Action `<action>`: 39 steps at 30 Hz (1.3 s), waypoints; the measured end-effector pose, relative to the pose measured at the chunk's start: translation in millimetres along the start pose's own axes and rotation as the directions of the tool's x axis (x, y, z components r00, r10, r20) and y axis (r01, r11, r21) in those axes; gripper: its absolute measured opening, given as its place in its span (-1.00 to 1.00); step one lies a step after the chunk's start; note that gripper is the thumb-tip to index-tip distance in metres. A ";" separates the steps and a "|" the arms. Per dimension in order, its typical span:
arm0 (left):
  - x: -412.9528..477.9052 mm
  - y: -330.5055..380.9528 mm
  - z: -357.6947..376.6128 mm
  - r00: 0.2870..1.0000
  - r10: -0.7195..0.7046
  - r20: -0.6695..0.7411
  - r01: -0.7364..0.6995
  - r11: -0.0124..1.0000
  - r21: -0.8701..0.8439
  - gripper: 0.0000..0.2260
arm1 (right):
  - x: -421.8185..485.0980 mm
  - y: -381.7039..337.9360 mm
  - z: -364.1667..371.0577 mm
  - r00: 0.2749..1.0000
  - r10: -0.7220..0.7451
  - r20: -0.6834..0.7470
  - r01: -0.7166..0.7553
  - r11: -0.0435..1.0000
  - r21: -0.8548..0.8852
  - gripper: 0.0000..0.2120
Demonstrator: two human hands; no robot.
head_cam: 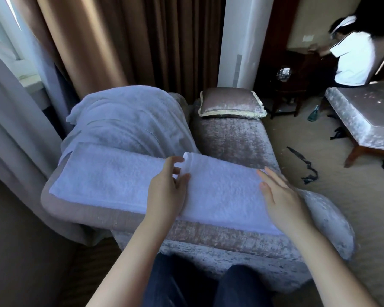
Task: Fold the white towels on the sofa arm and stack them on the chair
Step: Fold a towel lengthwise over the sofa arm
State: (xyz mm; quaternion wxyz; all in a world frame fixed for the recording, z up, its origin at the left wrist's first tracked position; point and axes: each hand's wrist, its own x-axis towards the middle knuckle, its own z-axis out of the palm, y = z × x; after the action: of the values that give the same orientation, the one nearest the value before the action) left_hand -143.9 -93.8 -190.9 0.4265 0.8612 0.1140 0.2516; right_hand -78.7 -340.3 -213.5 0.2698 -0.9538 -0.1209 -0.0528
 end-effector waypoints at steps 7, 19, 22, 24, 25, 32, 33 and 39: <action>5.9 7.2 5.1 0.915 0.374 -0.151 -0.265 0.841 0.472 -0.60 | -0.9 -24.8 -15.5 0.990 -0.110 -0.088 0.100 0.988 -0.114 -0.42; -0.4 -19.0 42.8 0.914 0.386 0.122 -0.392 0.770 0.503 -0.53 | 0.2 -24.1 20.1 0.992 -0.099 -0.074 0.076 0.961 -0.266 -0.19; -0.4 -17.5 38.0 0.910 0.372 0.186 -0.415 0.798 0.436 -0.53 | -2.0 -25.1 19.0 0.990 -0.110 -0.086 0.078 0.944 -0.319 -0.19; -2.6 -21.8 24.8 0.890 0.389 0.238 -0.447 0.845 0.294 -0.53 | -3.5 -31.9 18.1 0.990 -0.113 -0.078 0.077 0.927 -0.368 -0.19; -4.4 -26.3 13.1 0.887 0.378 0.264 -0.440 0.865 0.241 -0.53 | -4.2 -39.2 19.0 0.988 -0.128 -0.081 0.090 0.924 -0.371 -0.22; 5.2 -77.8 -113.8 0.962 0.262 -0.072 -0.182 0.820 0.543 -0.75 | 3.6 -124.4 60.5 0.869 -0.451 -0.205 0.377 0.870 -0.319 -0.52; 9.2 -83.4 -130.2 0.972 0.202 -0.119 -0.095 0.803 0.588 -0.76 | 6.2 -134.1 67.0 0.867 -0.457 -0.200 0.383 0.867 -0.320 -0.53; 27.1 -112.5 -183.7 0.995 0.003 -0.102 0.084 0.550 0.831 -0.75 | 4.3 -140.3 88.6 0.864 -0.461 -0.204 0.379 0.861 -0.339 -0.47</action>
State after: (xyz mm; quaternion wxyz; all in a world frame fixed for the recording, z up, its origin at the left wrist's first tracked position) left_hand -216.4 110.5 -177.2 -0.0324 0.9452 0.2588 0.1966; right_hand -107.7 -176.9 -217.5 0.1243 -0.9154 -0.2797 -0.2613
